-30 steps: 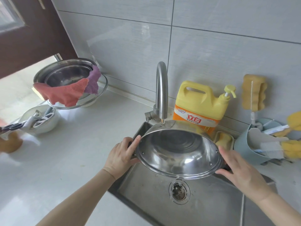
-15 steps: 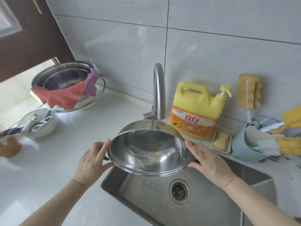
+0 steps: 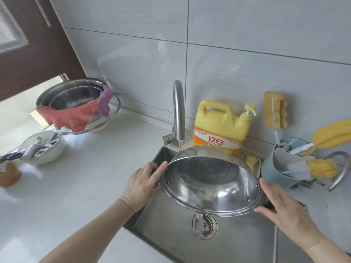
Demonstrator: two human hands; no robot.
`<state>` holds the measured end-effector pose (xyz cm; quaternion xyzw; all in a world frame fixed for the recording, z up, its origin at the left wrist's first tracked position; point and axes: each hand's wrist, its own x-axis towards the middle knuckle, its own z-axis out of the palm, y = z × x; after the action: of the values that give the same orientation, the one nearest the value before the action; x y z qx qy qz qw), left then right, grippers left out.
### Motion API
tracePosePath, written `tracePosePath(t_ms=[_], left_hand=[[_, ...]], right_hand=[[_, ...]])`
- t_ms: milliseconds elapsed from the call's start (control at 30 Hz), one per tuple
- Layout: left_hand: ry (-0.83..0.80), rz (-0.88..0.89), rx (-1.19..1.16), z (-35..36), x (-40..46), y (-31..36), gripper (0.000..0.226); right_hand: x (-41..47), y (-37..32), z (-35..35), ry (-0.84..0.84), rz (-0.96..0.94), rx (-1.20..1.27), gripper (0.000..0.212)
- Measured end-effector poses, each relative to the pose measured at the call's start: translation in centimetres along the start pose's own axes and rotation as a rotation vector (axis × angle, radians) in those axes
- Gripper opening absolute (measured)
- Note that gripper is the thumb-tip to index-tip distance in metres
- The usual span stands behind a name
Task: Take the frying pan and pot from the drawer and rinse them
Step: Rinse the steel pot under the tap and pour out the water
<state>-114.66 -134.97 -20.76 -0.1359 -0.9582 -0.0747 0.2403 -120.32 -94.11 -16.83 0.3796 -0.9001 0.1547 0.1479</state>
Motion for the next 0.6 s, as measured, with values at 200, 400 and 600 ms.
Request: tracePosePath(t_ms=[200,400,600], left_hand=[[0.027,0.035,-0.004,0.5,1.0,1.2,0.089],[0.01,-0.013,-0.028,0.1,-0.1,-0.2,0.096],[-0.053,-0.111,-0.031,-0.6,-2.5,-2.6,0.137]], right_hand=[[-1.1,0.3,-1.7,0.015,0.01,0.006,0.083],[0.6,-0.1,-0.3,-0.019,-0.007,0.013,0.087],[3.4,-0.1,2.6,-0.118,-0.036,0.103,0.131]])
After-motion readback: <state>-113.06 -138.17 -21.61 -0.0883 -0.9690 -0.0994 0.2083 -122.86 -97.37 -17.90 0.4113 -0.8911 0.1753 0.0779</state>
